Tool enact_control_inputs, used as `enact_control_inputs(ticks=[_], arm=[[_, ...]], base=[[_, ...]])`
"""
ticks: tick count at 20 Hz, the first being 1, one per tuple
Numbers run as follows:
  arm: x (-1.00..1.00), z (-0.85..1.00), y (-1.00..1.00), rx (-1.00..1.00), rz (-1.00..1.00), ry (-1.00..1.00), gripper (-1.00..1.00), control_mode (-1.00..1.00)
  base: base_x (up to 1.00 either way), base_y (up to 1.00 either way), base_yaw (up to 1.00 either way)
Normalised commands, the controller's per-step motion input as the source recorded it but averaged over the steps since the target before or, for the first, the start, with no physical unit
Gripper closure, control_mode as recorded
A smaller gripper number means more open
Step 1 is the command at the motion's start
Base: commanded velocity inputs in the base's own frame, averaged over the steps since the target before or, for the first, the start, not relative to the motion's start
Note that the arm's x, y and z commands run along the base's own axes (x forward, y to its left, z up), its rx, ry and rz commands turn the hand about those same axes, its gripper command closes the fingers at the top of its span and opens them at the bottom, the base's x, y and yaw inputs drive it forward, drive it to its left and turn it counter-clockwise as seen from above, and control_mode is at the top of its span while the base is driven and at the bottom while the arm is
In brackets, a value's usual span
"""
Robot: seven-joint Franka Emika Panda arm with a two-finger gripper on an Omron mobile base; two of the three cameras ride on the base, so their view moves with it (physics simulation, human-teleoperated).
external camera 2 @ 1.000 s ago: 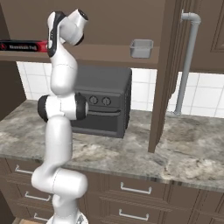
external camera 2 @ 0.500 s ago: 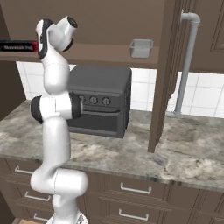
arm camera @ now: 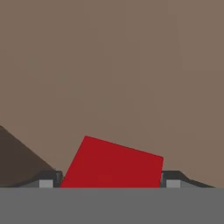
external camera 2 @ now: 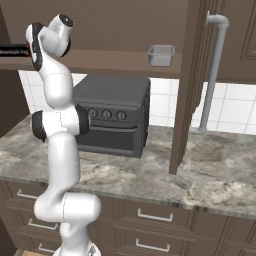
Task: Retrieve the tupperware and aluminum foil from the cabinet and place them on the dining counter near the plate with shrimp and steak to prepare for storing leftovers.
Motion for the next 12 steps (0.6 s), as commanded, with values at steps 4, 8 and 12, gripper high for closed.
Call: enact_control_inputs(ticks=[4,8,12], arm=[[-0.50,-0.08,-1.00,0.03,-0.34,-0.16,1.00,-1.00],[-0.36,-0.30,-1.00,0.11,-0.28,-0.27,1.00,-1.00],[-0.51,-0.99,-1.00,0.09,-0.19,-0.45,1.00,-1.00]], base=[[0.00,0.00,0.00],[0.00,0.00,0.00],[0.00,0.00,0.00]])
